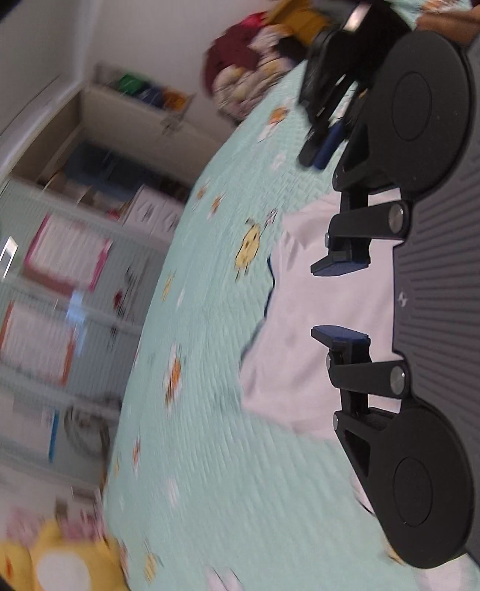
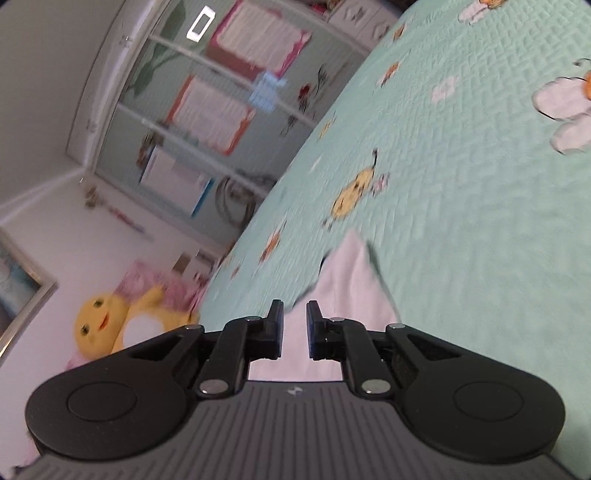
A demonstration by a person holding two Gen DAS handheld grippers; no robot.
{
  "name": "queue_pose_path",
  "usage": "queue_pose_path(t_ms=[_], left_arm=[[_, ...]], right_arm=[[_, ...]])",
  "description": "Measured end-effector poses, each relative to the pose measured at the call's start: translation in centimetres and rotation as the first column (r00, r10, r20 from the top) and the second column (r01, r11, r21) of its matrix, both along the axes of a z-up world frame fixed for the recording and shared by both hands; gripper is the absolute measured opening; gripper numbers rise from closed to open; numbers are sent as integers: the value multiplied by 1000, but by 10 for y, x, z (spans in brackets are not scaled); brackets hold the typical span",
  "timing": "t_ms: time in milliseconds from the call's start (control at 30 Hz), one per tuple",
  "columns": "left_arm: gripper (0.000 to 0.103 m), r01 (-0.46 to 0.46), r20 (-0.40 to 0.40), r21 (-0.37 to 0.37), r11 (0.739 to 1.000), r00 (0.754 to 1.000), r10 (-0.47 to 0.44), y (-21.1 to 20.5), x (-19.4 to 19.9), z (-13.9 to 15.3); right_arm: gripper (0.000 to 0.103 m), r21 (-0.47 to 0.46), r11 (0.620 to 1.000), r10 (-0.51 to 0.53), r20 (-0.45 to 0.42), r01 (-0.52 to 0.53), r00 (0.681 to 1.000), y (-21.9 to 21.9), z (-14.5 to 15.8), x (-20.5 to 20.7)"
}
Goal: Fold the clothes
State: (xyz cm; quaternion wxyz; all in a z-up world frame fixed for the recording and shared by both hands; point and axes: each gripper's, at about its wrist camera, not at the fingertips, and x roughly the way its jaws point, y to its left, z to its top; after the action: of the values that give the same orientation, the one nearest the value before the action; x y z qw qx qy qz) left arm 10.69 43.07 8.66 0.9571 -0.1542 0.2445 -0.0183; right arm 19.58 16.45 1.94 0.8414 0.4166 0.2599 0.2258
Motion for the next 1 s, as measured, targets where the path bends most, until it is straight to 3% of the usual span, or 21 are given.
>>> queue_pose_path(t_ms=[100, 200, 300, 333, 400, 500, 600, 633, 700, 733, 867, 1000], left_arm=[[41, 56, -10, 31, 998, 998, -56, -9, 40, -9], [49, 146, -9, 29, 989, 989, -146, -17, 71, -27], [47, 1, -86, 39, 999, 996, 3, -11, 88, -60], [37, -25, -84, 16, 1000, 996, 26, -7, 86, -65], [40, -52, -58, -49, 997, 997, 49, 3, 80, -70], [40, -59, -35, -77, 995, 998, 57, 7, 71, -73], [32, -82, -33, -131, 988, 996, 78, 16, 67, -75], [32, -82, -33, -148, 986, 996, 78, 19, 67, -76], [32, -77, -27, -179, 981, 997, 73, 23, 66, -76], [32, -76, -26, -196, 978, 997, 72, 24, 67, -76], [31, -78, -26, -229, 970, 997, 74, 27, 71, -78], [31, -74, -23, -242, 967, 997, 71, 28, 71, -78]], right_arm=[[14, 11, 999, -47, 42, 47, 998, 1, -14, 24], [14, 32, 999, -27, 65, 25, 998, -6, -32, 37], [14, 60, 997, 38, 37, -40, 999, -15, -36, 53], [14, 45, 998, 38, 57, -41, 998, -17, -32, 53], [14, 7, 1000, 24, 88, -25, 996, -20, -25, 51], [14, -19, 998, 65, 92, -64, 994, -11, -22, 58], [14, -47, 989, 146, 86, -143, 985, 4, -20, 69], [14, -75, 981, 184, 79, -178, 980, 10, -22, 76], [6, -229, 953, 199, -32, -201, 980, 26, -34, 95], [0, -212, 958, 181, -76, -193, 981, 25, -40, 104], [0, -236, 960, 136, -68, -149, 988, 19, -39, 112], [5, -140, 983, 114, -44, -119, 993, 3, -41, 106]])
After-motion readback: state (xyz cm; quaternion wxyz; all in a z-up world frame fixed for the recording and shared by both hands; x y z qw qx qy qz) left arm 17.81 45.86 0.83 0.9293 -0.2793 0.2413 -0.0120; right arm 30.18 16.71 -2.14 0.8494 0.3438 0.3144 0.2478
